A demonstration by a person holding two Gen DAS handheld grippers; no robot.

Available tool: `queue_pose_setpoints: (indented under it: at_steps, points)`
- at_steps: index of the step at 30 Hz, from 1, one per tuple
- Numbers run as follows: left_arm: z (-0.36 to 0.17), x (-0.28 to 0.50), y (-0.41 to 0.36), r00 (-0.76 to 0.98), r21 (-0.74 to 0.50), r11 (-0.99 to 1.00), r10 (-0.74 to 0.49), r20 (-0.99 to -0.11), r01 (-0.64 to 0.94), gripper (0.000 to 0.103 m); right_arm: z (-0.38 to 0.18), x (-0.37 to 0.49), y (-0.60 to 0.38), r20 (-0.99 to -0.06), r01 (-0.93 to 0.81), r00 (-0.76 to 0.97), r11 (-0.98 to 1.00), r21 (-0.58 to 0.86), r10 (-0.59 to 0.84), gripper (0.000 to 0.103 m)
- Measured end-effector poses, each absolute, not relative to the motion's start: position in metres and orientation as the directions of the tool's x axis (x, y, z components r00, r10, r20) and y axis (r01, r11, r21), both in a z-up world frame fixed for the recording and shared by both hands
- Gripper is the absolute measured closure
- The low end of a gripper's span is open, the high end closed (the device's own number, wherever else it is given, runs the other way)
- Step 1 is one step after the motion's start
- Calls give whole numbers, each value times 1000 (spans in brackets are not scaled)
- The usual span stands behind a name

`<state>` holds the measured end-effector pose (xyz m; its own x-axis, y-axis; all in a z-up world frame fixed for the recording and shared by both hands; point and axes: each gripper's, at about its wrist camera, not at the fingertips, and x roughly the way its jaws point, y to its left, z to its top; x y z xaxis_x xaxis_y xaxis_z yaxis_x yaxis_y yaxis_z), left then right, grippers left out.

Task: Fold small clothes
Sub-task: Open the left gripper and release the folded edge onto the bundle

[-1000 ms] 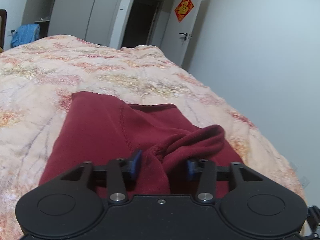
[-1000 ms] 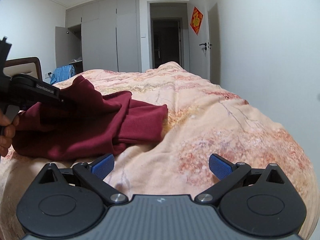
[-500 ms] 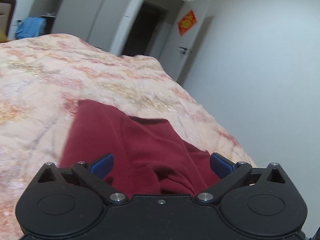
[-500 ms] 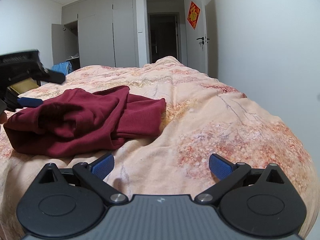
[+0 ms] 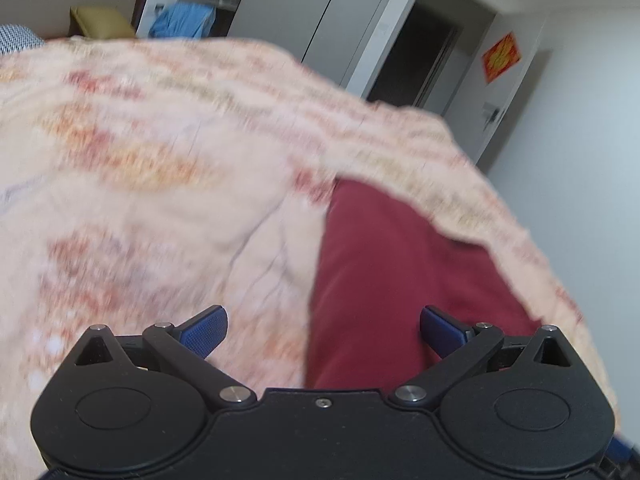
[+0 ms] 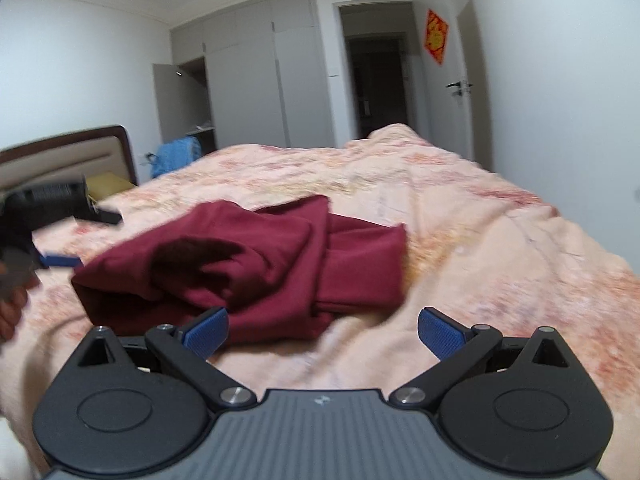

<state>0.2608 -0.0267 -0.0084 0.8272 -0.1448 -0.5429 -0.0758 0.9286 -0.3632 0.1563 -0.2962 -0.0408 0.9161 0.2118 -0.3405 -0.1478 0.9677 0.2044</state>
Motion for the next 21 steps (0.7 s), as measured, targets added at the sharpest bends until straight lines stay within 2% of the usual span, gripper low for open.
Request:
queue_pose_setpoints:
  at_steps: [5,9,12,17,21]
  points:
    - [-32,253,-23,806,-370,927,-168,-567,-67,1,-28,179,-295,-339,-182,901,946,270,270,0]
    - [-39,248,-24,811,-361,931,-172,-559,-52,1,-14,209,-288,-358,-119,914,969,215,192,0]
    - [-38,249,-27,813,-345,937,-164,-559,-48,1,-6,248,-276,-416,-89,898,985,149,144,0]
    - [-38,248,-26,812,-344,938,-167,-559,-44,1,-5,309,-248,-495,-110,856,988,105,148,0]
    - [-38,248,-25,813,-350,936,-172,-557,-42,1,-16,325,-226,-570,-118,816,993,-2,96,0]
